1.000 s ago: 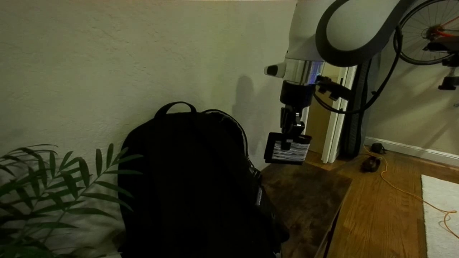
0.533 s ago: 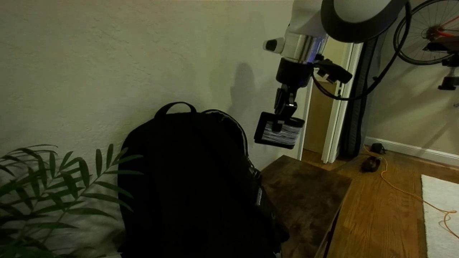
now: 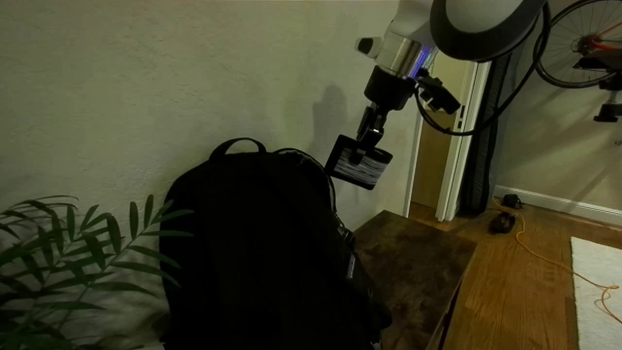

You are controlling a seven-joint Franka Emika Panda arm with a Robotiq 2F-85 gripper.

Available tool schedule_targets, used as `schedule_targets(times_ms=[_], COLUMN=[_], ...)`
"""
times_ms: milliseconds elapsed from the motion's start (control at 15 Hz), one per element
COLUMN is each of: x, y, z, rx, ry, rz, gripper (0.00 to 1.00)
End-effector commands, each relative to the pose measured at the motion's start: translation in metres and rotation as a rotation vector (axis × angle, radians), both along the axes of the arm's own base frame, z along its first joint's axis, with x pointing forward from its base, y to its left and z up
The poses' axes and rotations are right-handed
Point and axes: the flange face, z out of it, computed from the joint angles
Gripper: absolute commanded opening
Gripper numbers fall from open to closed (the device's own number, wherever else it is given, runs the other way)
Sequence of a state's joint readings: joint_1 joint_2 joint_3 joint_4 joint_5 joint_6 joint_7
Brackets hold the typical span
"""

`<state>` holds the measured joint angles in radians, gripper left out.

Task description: Pick the wallet and put it in the bag

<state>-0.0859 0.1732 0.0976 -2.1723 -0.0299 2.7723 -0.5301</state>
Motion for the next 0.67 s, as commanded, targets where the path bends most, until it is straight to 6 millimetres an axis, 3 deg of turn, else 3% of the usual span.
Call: schedule_targets(times_ms=[0, 600], x=[0.009, 0.036], y=[0.0, 0.008], z=[-0.006, -0.013], rx=[0.027, 0.113], ry=[-0.046, -0.092], rz=[-0.032, -0.069], gripper=[0.04, 0.04])
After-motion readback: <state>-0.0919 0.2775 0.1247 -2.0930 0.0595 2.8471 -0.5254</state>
